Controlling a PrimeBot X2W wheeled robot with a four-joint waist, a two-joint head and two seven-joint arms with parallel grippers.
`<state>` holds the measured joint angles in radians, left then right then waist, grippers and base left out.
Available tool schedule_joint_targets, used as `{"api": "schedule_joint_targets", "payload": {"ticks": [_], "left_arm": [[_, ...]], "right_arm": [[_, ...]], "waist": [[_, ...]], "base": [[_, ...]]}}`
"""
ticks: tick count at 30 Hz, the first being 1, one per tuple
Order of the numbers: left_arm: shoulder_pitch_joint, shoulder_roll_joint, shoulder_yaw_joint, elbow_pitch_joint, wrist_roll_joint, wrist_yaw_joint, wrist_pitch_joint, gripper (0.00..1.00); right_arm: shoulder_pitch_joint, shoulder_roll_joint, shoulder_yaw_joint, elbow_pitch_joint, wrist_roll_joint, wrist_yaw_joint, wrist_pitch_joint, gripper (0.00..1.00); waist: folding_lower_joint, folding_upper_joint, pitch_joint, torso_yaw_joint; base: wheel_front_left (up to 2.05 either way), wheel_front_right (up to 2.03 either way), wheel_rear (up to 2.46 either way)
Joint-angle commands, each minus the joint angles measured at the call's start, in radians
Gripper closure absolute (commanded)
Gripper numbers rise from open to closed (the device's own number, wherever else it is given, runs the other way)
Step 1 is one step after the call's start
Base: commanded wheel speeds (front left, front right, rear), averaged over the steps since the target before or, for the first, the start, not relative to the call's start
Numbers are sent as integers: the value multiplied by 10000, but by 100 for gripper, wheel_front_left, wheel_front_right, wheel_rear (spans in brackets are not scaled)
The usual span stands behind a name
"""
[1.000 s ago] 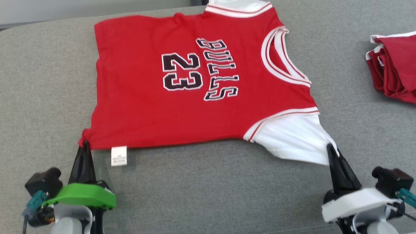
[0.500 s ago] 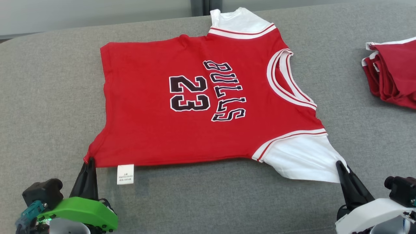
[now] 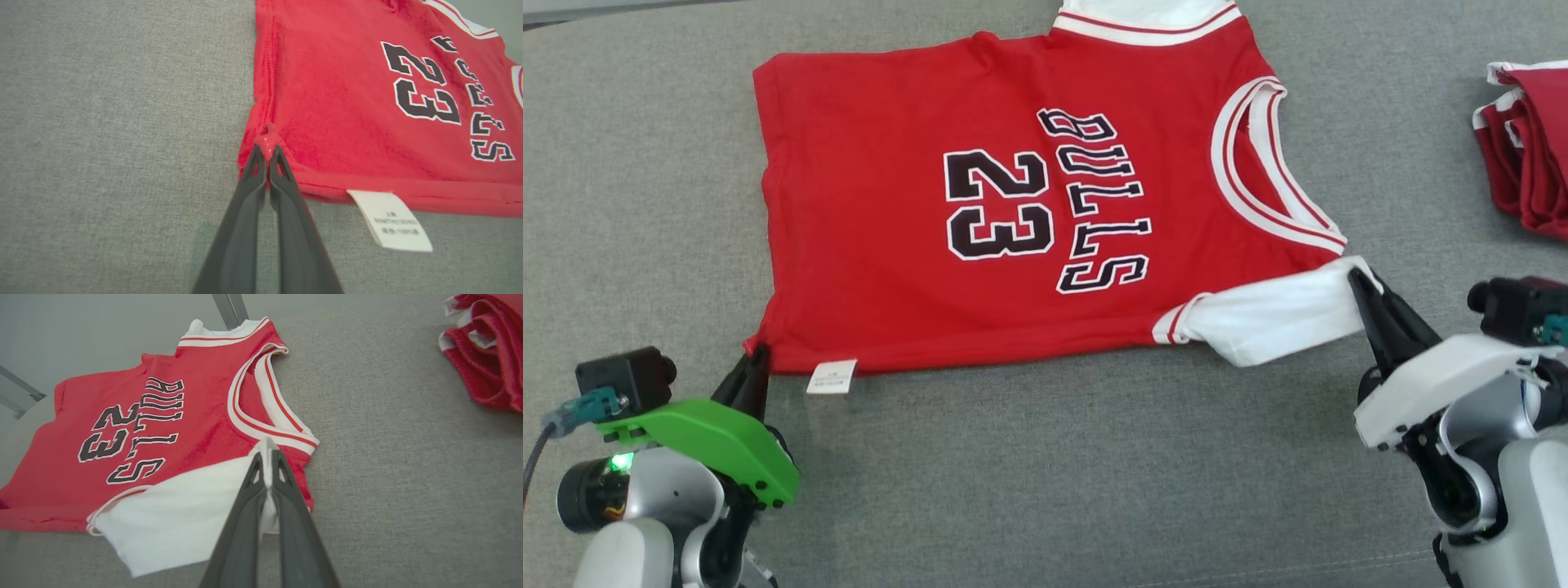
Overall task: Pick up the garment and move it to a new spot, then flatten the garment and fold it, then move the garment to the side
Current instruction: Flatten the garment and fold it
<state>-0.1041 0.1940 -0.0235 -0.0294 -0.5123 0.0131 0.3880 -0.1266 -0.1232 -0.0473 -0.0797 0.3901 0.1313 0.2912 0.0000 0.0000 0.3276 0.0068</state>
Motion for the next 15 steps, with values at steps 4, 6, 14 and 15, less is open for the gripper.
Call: {"api": "schedule_joint_targets", "payload": {"ticks": [4, 6, 14, 15], "left_arm": [[-1054, 251, -41, 137, -196, -100, 477, 100], [-1464, 309, -61, 235, -249, -110, 664, 100], [-2542, 385, -250, 952, -380, -233, 1067, 36], [-2635, 391, -272, 1033, -302, -277, 932, 0]], "right_arm": [[-1589, -449, 303, 700, 186, -15, 282, 100], [-2243, -623, 429, 1072, 210, -13, 297, 100], [-4168, -865, 1063, 2745, 502, -13, -713, 60], [-4299, -865, 1124, 2964, 511, -13, -1013, 0]], "waist": [[0, 0, 679, 231], [0, 0, 821, 297], [0, 0, 1138, 410], [0, 0, 1160, 416]], "base": [[0, 0, 0], [0, 0, 0], [0, 0, 0], [0, 0, 0]]}}
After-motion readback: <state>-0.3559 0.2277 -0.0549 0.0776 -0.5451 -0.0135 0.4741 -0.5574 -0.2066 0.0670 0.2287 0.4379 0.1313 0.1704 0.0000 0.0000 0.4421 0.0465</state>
